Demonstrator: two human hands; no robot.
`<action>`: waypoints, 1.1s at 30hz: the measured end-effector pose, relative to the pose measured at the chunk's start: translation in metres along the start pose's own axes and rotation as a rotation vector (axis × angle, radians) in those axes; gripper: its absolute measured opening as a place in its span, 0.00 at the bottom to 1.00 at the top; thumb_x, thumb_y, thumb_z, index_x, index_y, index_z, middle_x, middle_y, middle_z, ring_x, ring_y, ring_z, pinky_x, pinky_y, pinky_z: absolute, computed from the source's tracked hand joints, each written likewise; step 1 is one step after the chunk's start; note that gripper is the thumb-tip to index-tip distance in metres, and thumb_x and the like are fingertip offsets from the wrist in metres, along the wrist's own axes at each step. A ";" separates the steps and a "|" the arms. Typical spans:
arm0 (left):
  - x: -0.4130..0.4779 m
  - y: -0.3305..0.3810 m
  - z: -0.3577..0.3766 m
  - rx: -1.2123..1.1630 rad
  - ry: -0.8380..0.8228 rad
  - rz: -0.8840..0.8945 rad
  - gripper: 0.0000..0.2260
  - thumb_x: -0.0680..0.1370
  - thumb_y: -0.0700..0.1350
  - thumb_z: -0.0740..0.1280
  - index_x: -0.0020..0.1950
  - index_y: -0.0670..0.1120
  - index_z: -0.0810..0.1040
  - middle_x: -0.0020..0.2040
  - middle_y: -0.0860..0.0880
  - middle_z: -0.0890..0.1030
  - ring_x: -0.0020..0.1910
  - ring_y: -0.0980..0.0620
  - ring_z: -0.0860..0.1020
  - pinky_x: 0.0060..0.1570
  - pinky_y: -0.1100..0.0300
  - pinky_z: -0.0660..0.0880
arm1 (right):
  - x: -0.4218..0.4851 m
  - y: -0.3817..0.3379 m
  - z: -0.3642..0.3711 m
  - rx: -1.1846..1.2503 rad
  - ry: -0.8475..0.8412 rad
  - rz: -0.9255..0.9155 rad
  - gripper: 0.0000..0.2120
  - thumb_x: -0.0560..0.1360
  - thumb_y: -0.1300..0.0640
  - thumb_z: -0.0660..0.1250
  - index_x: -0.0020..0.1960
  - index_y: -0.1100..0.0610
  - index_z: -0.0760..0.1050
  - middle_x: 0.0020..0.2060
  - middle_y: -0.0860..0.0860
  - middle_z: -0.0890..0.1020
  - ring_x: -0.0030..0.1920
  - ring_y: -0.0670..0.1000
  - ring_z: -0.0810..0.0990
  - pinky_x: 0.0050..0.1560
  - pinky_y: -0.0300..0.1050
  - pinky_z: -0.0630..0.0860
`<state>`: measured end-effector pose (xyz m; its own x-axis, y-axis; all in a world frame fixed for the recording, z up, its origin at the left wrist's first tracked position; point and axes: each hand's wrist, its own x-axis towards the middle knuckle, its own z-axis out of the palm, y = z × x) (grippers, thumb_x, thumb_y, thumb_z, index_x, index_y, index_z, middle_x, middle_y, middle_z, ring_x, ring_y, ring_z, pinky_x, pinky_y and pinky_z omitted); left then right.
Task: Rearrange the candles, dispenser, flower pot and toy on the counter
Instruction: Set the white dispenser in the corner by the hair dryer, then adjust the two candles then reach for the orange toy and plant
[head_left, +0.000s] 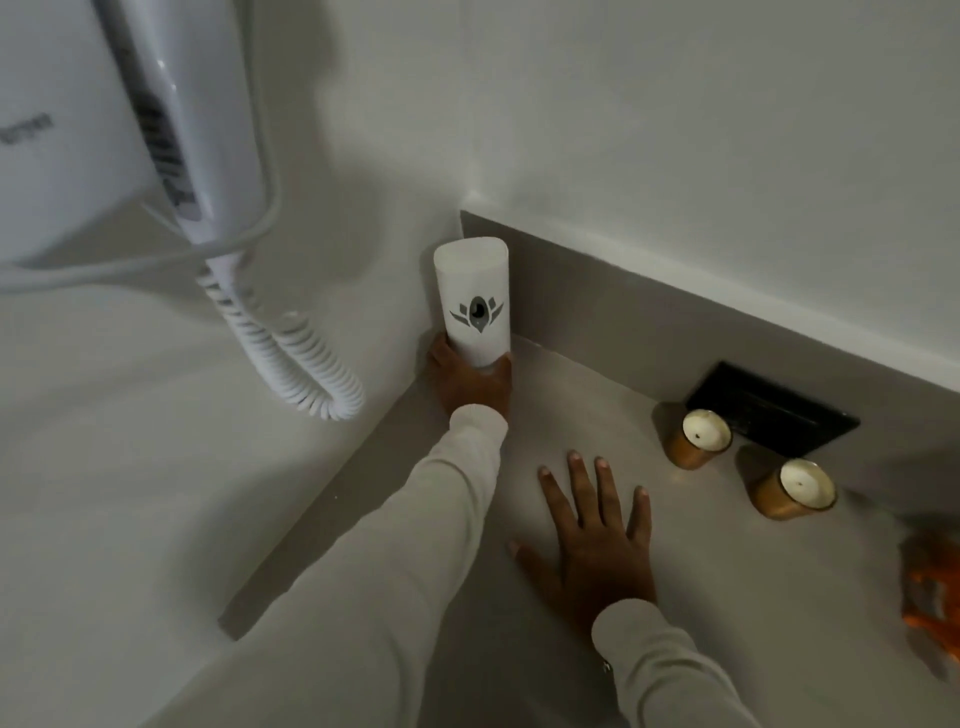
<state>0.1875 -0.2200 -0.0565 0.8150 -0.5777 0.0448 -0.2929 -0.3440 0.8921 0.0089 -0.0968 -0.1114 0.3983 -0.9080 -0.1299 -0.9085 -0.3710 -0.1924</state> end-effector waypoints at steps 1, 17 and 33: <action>0.006 0.002 0.004 0.003 0.011 -0.005 0.35 0.61 0.46 0.79 0.62 0.37 0.69 0.58 0.38 0.76 0.57 0.37 0.74 0.57 0.45 0.74 | 0.002 0.000 -0.001 0.013 0.011 -0.001 0.42 0.72 0.21 0.42 0.80 0.40 0.44 0.81 0.48 0.44 0.80 0.56 0.40 0.75 0.69 0.39; -0.068 -0.011 -0.004 0.045 -0.232 0.042 0.24 0.71 0.33 0.67 0.68 0.35 0.69 0.65 0.34 0.74 0.65 0.38 0.73 0.68 0.51 0.66 | -0.015 0.017 -0.021 0.430 0.201 0.156 0.33 0.76 0.36 0.62 0.76 0.48 0.63 0.80 0.51 0.58 0.80 0.55 0.53 0.78 0.54 0.47; -0.175 0.032 0.069 -0.103 -0.579 0.245 0.25 0.68 0.37 0.76 0.63 0.45 0.75 0.59 0.44 0.81 0.57 0.46 0.80 0.55 0.55 0.79 | -0.010 0.127 -0.052 0.918 0.803 0.926 0.21 0.69 0.56 0.79 0.59 0.54 0.77 0.51 0.52 0.83 0.48 0.52 0.81 0.54 0.44 0.76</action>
<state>0.0008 -0.1807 -0.0669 0.3197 -0.9471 0.0286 -0.3632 -0.0946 0.9269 -0.1168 -0.1452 -0.0843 -0.6924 -0.7195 -0.0536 -0.2815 0.3378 -0.8981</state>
